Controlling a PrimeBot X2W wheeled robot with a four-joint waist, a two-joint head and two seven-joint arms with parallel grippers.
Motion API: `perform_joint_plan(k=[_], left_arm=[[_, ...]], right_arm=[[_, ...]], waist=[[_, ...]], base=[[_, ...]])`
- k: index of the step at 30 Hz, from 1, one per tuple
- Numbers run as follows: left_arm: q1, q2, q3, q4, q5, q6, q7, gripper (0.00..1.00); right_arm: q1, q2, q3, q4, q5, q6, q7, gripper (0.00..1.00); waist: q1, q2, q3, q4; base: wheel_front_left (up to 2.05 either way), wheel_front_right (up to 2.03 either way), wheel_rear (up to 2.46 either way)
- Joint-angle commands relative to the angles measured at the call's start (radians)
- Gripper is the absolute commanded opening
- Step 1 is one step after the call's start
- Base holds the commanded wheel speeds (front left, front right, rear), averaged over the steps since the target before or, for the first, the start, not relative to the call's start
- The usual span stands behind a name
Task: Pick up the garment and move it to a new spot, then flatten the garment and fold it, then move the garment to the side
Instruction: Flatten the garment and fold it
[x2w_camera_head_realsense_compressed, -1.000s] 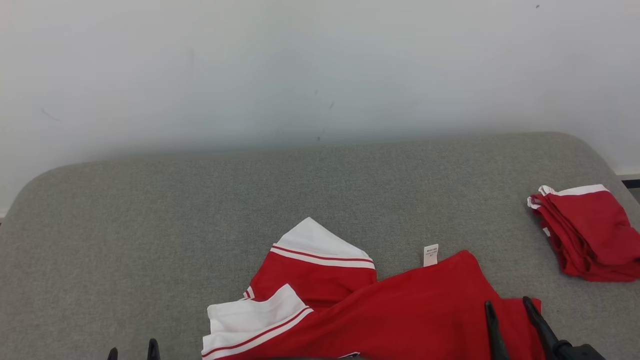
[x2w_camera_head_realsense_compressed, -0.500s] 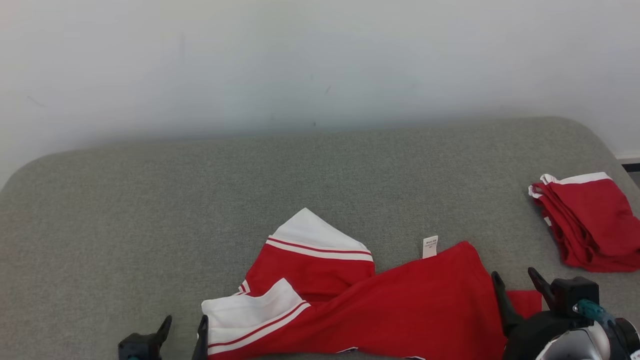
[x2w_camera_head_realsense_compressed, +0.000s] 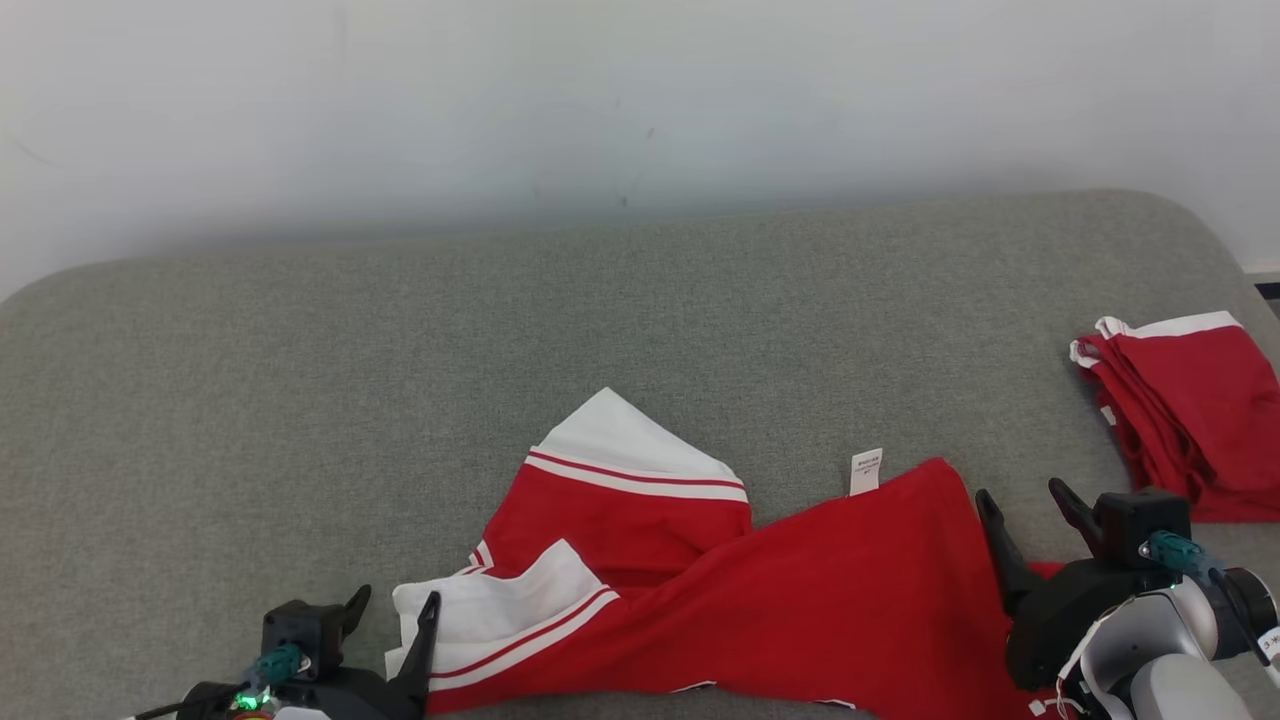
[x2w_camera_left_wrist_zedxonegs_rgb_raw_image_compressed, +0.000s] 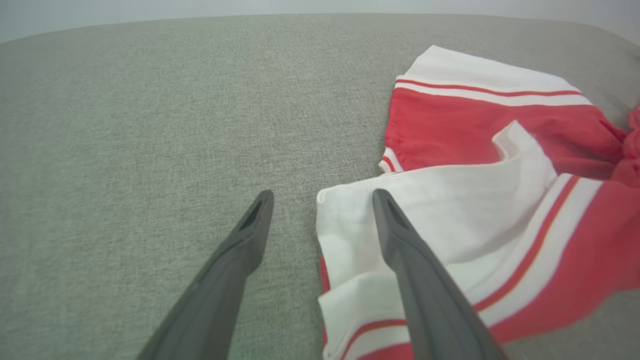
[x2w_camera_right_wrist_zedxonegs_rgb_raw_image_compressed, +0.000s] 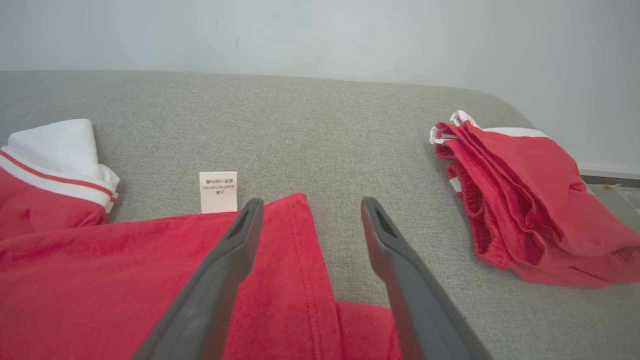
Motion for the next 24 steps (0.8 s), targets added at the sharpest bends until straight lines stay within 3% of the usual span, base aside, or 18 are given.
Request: perform_joint_plan(k=[1,10,11,12,15,24], left_arm=[[-0.012,0.009,-0.009,0.007,-0.010,-0.001,0.004,1.00],[-0.049,0.050,-0.109,0.012,-0.115,-0.001,0.022,0.98],[-0.052,0.057,-0.125,0.010,-0.123,-0.001,0.025,0.84],[-0.056,0.063,-0.133,0.010,-0.134,0.000,0.023,0.55],[-0.063,0.074,-0.151,0.013,-0.155,0.000,0.003,0.00],[-0.039,0.078,-0.193,0.018,-0.182,0.000,-0.034,0.00]], right_arm=[[-0.005,-0.002,0.002,0.003,0.004,-0.003,-0.006,1.00],[-0.011,-0.004,0.018,0.009,0.018,-0.003,-0.012,1.00],[-0.011,-0.006,0.020,0.010,0.018,-0.003,-0.012,1.00],[-0.011,-0.008,0.021,0.011,0.020,-0.003,-0.013,1.00],[-0.011,-0.012,0.024,0.009,0.024,-0.003,-0.014,1.00],[-0.023,-0.025,0.022,0.011,0.029,-0.003,0.023,1.00]], waist=[[-0.0001,-0.0001,0.003,0.001],[-0.0001,-0.0001,0.013,-0.001],[-0.0001,-0.0001,0.014,-0.001],[-0.0001,-0.0001,0.014,-0.001],[-0.0001,-0.0001,0.013,0.000],[-0.0001,-0.0001,0.020,0.011]], base=[[0.00,0.00,0.00],[0.00,0.00,0.00],[0.00,0.00,0.00],[0.00,0.00,0.00],[0.00,0.00,0.00],[0.00,0.00,0.00]])
